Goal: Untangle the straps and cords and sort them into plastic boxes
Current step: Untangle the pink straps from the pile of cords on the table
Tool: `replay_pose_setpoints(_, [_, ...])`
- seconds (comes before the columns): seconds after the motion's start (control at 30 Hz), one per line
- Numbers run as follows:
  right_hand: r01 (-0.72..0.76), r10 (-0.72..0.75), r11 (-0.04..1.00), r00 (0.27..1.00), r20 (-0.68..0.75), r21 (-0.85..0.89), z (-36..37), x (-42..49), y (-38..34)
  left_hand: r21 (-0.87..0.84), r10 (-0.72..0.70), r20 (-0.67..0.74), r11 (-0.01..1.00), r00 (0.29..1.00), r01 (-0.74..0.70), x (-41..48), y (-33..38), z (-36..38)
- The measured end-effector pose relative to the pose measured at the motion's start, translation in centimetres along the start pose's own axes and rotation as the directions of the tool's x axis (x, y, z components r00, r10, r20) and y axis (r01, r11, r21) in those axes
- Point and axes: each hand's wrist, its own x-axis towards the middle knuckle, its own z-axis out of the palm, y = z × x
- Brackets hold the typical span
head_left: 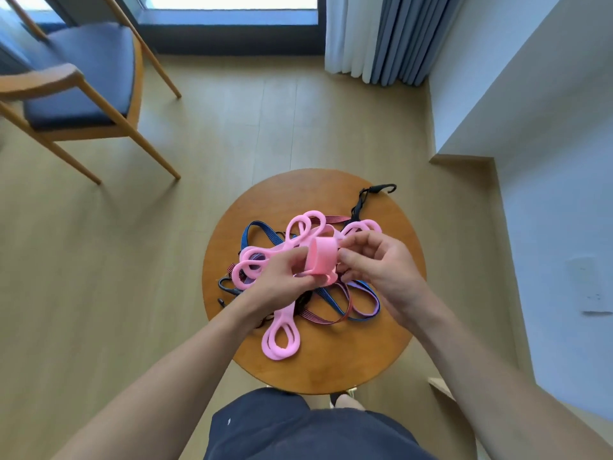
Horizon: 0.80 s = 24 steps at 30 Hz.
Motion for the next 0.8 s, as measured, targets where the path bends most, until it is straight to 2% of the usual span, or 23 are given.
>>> replay_pose_setpoints(0.07, [-0.044,0.047,0.998,0.998,-0.042,0.052,-0.8,0.4,0.3,-0.093,-0.074,-0.039,0.993,0.997,0.070,-1.1,0.2,-0.4])
replay_pose_setpoints(0.17, [-0.169,0.166,0.985,0.979,-0.115,-0.018,-1.2,1.4,3.3,-0.328,-0.185,-0.087,0.933,0.979,0.147,-2.9,-0.7,-1.2])
replay_pose_setpoints(0.3, [-0.357,0.337,0.922,0.931,-0.142,-0.150,0.3,2.4,9.5,-0.615,-0.341,-0.118,0.762,0.933,0.201,-5.4,-4.7,-1.8])
replay_pose_setpoints(0.4, [-0.419,0.399,0.874,0.908,-0.129,-0.247,2.4,3.8,13.5,-0.739,-0.446,-0.079,0.626,0.891,0.248,-6.7,-7.6,-2.1])
replay_pose_setpoints(0.47, [-0.458,0.445,0.847,0.889,-0.110,-0.269,4.2,5.5,15.5,-0.784,-0.461,-0.033,0.563,0.887,0.263,-7.2,-9.1,-2.6])
replay_pose_setpoints(0.53, [-0.508,0.498,0.819,0.860,-0.109,-0.265,5.7,7.4,17.1,-0.795,-0.445,-0.035,0.555,0.895,0.245,-7.3,-10.1,-3.0])
replay_pose_setpoints(0.6, [-0.531,0.508,0.801,0.848,-0.155,-0.277,7.0,8.9,18.2,-0.743,-0.425,-0.071,0.626,0.902,0.237,-7.3,-11.0,-3.5])
replay_pose_setpoints(0.7, [-0.455,0.357,0.788,0.887,-0.295,-0.415,9.0,9.8,18.1,-0.660,-0.391,-0.097,0.714,0.915,0.235,-6.9,-12.0,-4.3])
replay_pose_setpoints(0.73, [-0.401,0.302,0.809,0.911,-0.282,-0.430,9.8,9.5,17.5,-0.665,-0.388,-0.097,0.711,0.917,0.230,-6.8,-12.2,-4.5])
replay_pose_setpoints(0.8, [-0.263,0.243,0.887,0.965,-0.102,-0.380,11.6,7.8,15.9,-0.716,-0.383,-0.106,0.670,0.918,0.197,-6.5,-12.0,-5.2])
